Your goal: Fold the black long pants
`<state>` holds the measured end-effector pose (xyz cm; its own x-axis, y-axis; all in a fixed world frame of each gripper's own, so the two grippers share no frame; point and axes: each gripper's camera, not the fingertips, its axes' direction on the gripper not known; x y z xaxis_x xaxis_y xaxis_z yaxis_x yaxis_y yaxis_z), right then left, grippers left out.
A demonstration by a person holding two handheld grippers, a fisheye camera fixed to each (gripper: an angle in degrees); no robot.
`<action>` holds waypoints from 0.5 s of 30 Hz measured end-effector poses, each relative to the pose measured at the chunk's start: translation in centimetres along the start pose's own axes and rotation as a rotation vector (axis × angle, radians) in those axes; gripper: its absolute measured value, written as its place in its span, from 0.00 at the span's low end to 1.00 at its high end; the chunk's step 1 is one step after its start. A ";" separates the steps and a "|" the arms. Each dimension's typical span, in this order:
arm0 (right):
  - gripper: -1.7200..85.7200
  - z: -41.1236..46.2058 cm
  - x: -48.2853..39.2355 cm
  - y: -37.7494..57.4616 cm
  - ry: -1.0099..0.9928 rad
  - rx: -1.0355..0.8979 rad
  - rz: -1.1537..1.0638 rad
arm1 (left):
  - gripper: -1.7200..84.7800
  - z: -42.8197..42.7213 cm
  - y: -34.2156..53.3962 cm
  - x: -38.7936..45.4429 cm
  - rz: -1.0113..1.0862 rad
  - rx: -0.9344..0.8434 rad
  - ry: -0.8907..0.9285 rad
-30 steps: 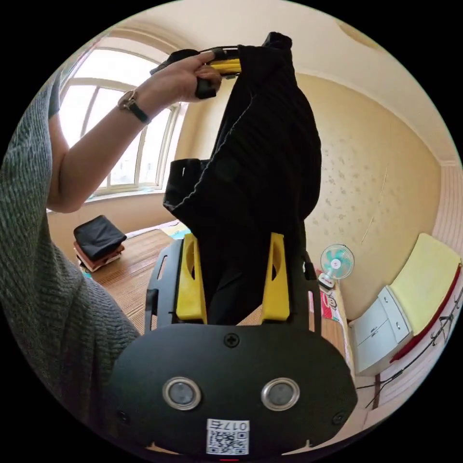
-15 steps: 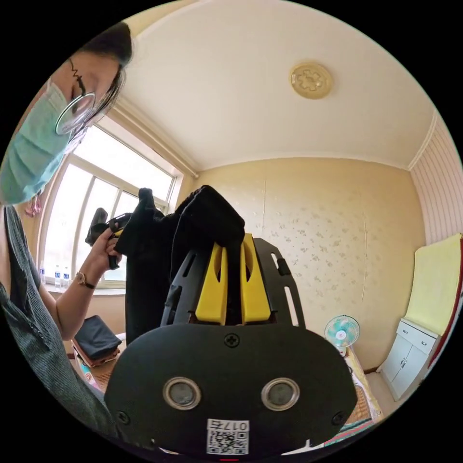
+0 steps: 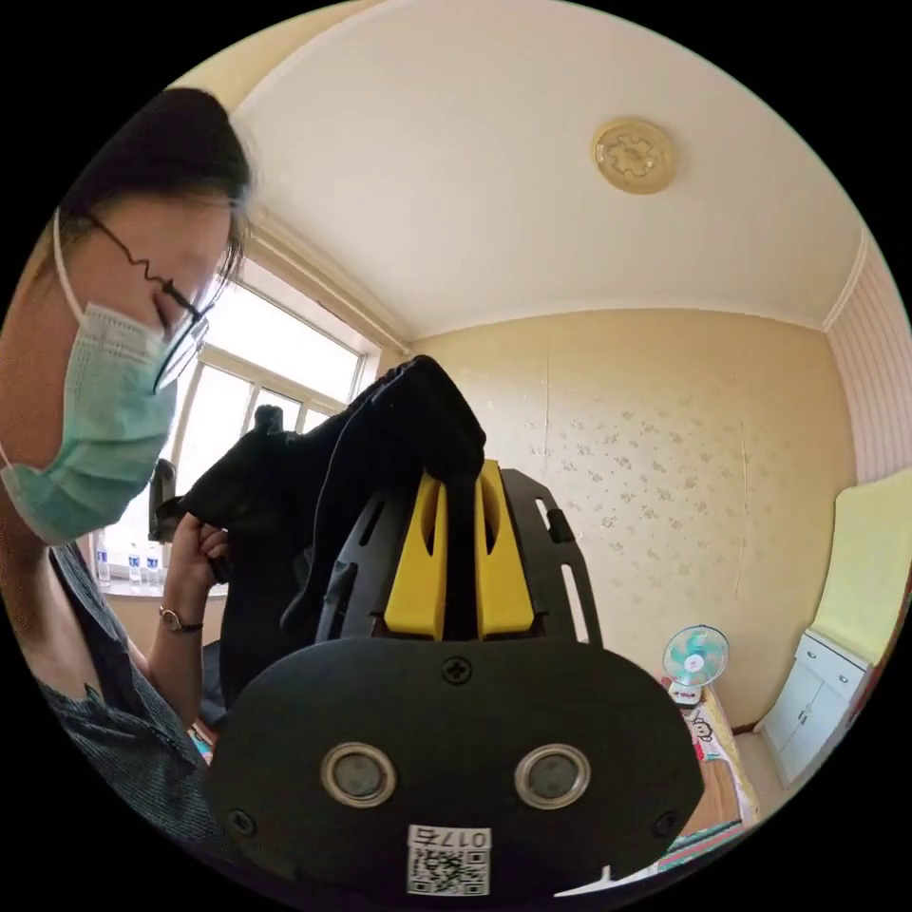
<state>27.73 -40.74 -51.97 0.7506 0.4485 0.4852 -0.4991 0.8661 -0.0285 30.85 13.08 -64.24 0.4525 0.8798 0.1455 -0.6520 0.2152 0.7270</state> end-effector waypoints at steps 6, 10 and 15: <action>0.08 21.2 3.6 7.7 0.159 -0.426 -0.082 | 0.02 20.1 -3.9 -16.0 -0.182 -0.259 -0.190; 0.11 45.0 11.0 16.6 0.248 -0.765 -0.141 | 0.05 34.8 -4.1 -28.2 -0.248 -0.533 -0.268; 0.12 49.3 15.5 31.2 0.282 -1.159 0.032 | 0.07 32.8 9.2 -39.3 -0.335 -0.907 -0.456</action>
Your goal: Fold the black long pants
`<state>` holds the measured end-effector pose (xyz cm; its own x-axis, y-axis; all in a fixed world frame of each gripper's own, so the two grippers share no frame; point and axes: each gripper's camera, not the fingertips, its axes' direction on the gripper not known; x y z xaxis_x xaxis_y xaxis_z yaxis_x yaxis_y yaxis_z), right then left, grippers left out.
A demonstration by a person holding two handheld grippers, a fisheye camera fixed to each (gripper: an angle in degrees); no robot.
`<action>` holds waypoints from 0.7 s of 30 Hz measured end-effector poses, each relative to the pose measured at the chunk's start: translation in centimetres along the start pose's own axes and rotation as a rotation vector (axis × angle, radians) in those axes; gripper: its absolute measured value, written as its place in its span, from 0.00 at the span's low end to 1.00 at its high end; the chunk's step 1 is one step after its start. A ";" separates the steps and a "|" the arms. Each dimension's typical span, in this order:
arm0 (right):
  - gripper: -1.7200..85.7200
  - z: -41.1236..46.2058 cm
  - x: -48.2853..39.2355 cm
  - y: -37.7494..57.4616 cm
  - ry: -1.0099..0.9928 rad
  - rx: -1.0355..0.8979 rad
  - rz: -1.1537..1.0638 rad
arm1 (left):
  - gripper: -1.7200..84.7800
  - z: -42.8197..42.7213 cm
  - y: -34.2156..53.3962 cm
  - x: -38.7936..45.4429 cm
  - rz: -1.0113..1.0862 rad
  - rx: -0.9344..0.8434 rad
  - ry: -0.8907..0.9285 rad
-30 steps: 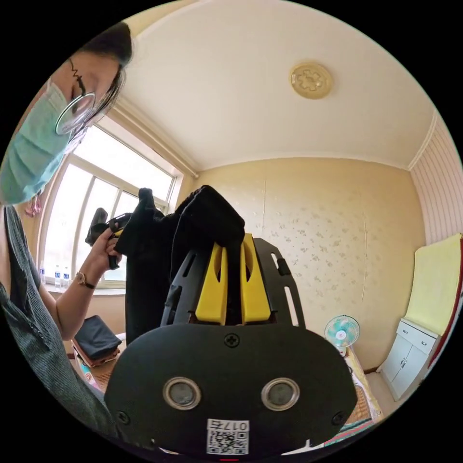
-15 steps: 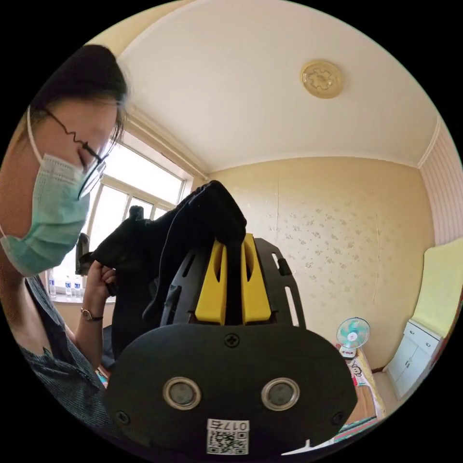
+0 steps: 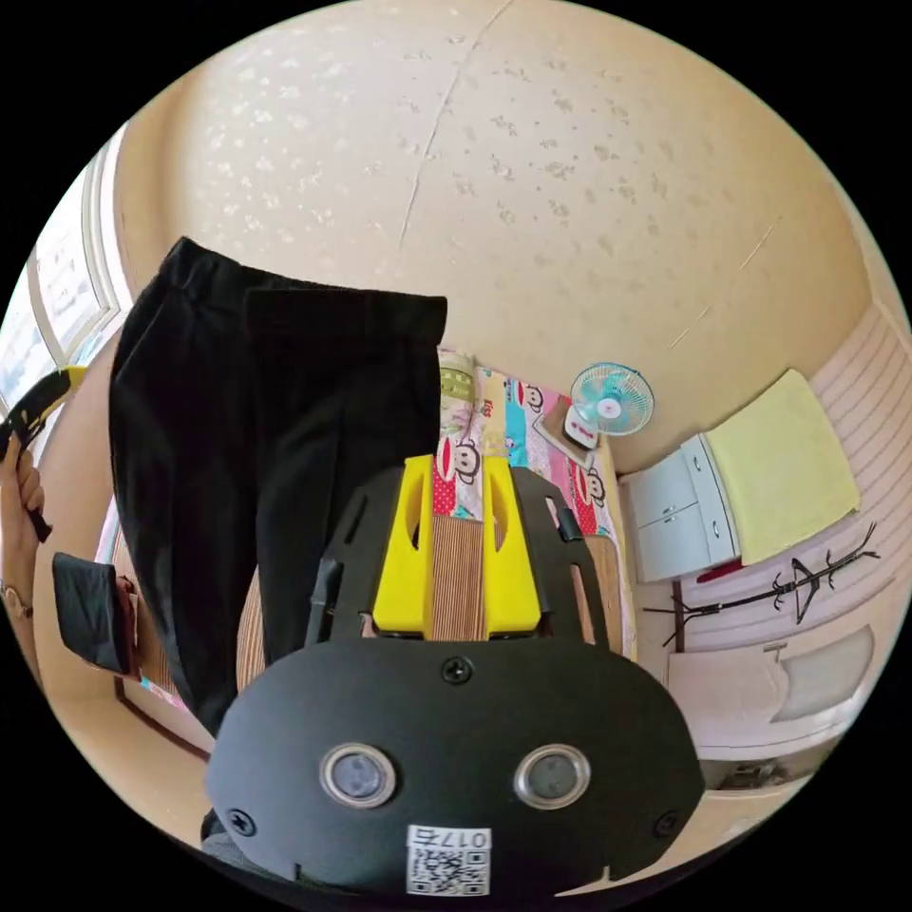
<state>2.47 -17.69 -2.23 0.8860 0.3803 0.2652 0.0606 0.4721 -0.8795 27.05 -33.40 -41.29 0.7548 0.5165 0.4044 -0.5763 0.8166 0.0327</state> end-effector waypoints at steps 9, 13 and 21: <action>0.09 26.7 -2.6 39.8 -0.237 -0.694 0.008 | 0.08 14.4 33.9 -20.4 -0.076 -0.861 -0.271; 0.08 28.1 -0.4 55.2 -0.276 -0.926 0.133 | 0.09 11.9 40.9 -23.2 -0.060 -0.967 -0.240; 0.08 20.6 3.4 67.6 -0.276 -1.088 0.273 | 0.09 5.3 49.0 -22.7 0.075 -1.069 -0.173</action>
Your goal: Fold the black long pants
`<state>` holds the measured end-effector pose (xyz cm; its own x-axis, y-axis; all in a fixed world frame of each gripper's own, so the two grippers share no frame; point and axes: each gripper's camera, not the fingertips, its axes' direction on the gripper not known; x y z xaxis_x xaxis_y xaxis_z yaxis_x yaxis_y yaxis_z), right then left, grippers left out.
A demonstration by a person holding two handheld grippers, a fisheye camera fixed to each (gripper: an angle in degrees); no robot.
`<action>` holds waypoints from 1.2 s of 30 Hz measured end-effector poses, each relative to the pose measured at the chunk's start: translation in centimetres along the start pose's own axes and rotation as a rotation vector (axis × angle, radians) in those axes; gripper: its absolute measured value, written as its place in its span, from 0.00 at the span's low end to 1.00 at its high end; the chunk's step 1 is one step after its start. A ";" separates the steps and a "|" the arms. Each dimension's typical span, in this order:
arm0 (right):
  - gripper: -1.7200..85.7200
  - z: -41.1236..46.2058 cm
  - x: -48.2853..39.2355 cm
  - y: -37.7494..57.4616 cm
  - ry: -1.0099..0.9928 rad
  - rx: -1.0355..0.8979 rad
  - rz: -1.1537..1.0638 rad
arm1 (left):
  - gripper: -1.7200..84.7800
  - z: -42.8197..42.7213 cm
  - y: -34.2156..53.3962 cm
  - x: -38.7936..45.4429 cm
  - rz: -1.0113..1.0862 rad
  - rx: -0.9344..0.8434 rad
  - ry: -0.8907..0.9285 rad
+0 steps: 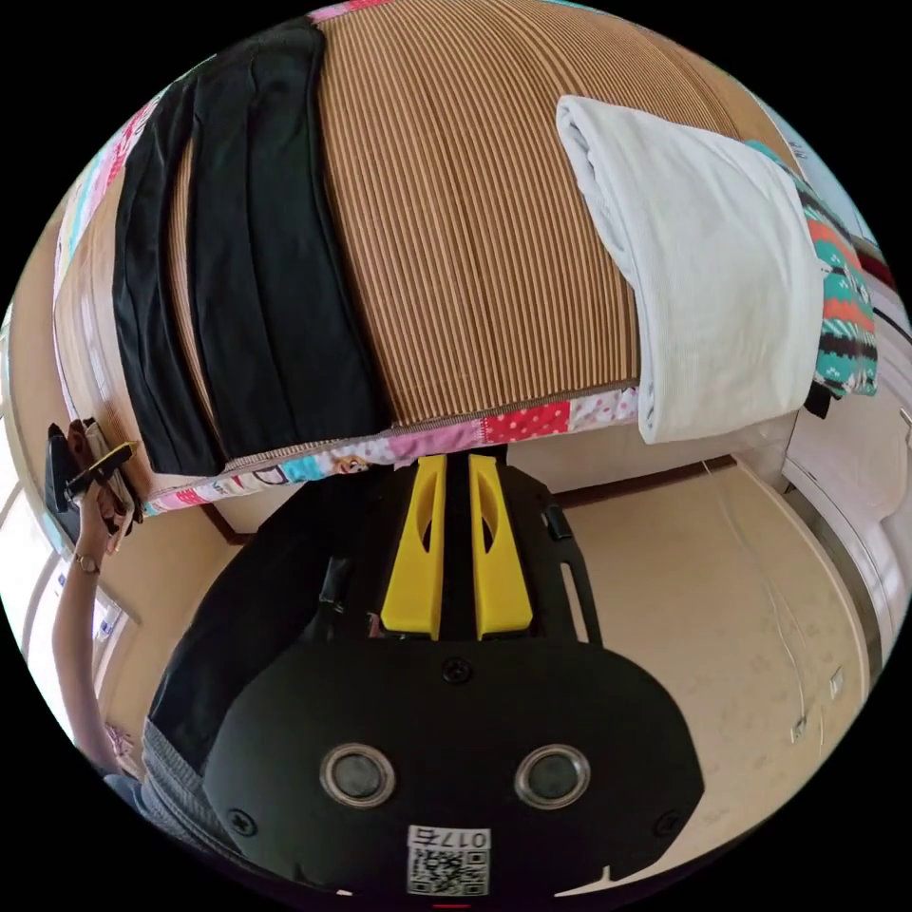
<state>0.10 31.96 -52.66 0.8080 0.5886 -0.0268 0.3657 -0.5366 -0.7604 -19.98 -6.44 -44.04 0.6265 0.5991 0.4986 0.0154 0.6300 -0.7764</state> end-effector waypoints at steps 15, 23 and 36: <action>0.07 1.1 10.4 17.2 0.094 -0.040 0.053 | 0.01 -2.2 24.4 3.8 -0.041 0.121 -0.124; 0.09 -0.2 10.3 17.8 0.063 -0.028 -0.035 | 0.01 -2.6 38.1 -2.7 -0.370 0.316 0.421; 0.16 4.7 9.8 16.7 -0.199 -0.232 -0.212 | 0.01 8.0 67.1 0.2 -0.894 0.078 0.741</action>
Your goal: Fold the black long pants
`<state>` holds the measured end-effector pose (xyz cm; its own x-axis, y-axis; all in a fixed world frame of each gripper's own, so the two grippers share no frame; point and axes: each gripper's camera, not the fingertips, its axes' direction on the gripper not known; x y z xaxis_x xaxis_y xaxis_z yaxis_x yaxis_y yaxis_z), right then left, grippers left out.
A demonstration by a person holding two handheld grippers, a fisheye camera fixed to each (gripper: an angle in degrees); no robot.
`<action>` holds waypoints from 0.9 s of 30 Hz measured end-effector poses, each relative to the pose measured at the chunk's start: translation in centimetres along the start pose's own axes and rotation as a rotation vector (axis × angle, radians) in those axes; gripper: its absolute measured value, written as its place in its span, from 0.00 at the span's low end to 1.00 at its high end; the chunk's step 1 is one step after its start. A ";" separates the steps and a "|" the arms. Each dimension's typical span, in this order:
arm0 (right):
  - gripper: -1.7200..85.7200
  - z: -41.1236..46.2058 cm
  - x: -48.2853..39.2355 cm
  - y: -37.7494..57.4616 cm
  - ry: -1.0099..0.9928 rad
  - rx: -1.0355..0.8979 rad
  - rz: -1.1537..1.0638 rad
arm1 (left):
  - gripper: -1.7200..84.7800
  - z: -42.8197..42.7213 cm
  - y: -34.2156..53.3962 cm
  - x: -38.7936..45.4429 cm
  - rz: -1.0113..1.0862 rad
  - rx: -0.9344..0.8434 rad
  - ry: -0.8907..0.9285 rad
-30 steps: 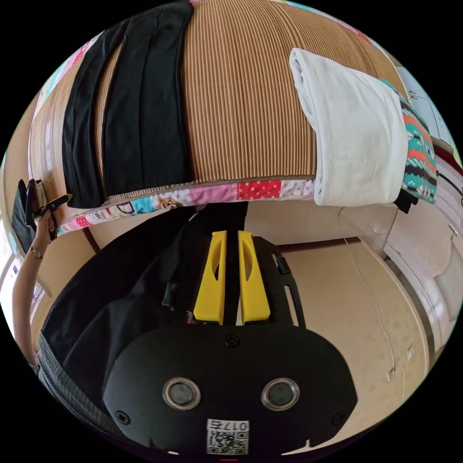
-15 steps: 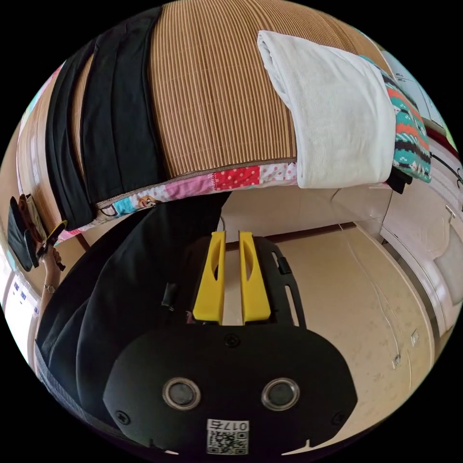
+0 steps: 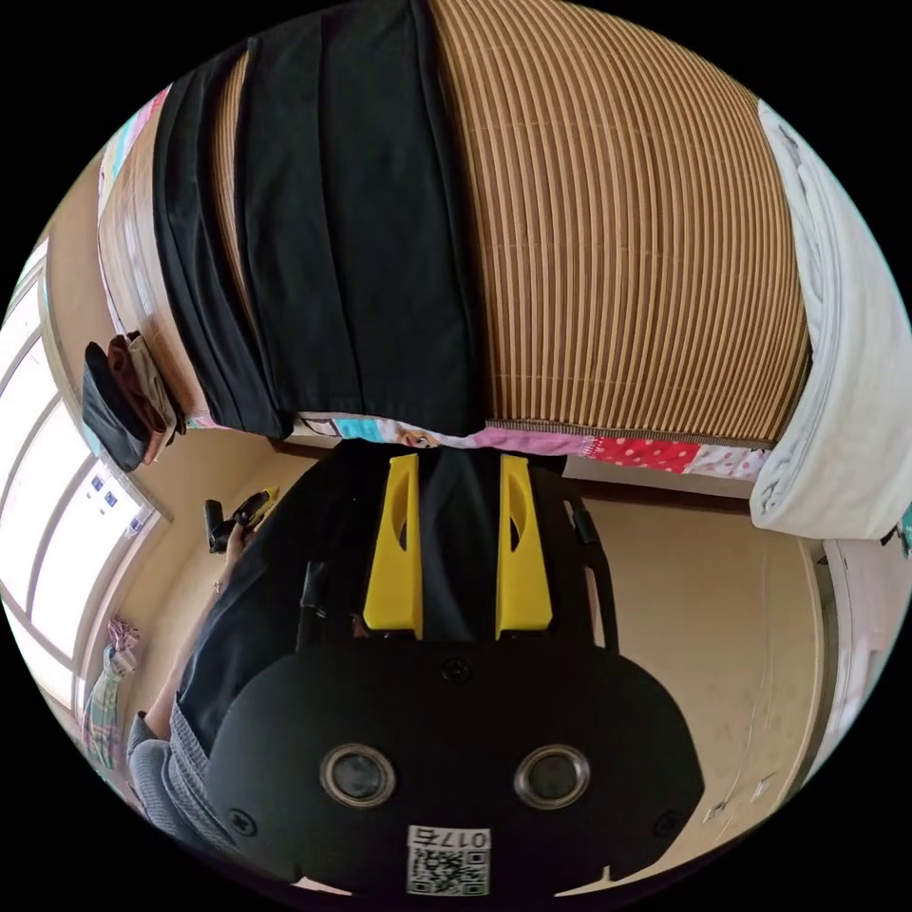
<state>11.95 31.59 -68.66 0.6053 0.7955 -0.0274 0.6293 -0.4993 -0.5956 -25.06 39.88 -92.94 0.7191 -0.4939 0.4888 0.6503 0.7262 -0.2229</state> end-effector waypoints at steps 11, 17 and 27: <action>0.16 2.2 8.3 4.9 -0.282 0.025 0.080 | 0.01 0.5 13.9 1.6 -0.077 0.213 0.294; 0.15 3.5 11.8 7.8 -0.314 0.065 0.068 | 0.01 0.0 15.9 6.6 0.102 0.146 0.072; 0.06 8.3 18.7 11.7 -0.422 -0.007 -0.184 | 0.01 5.2 20.7 12.7 0.318 0.148 -0.009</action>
<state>26.60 43.43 -82.81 0.2326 0.9406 -0.2474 0.7115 -0.3380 -0.6161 -3.71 51.13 -86.92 0.8776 -0.2281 0.4216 0.3511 0.9048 -0.2412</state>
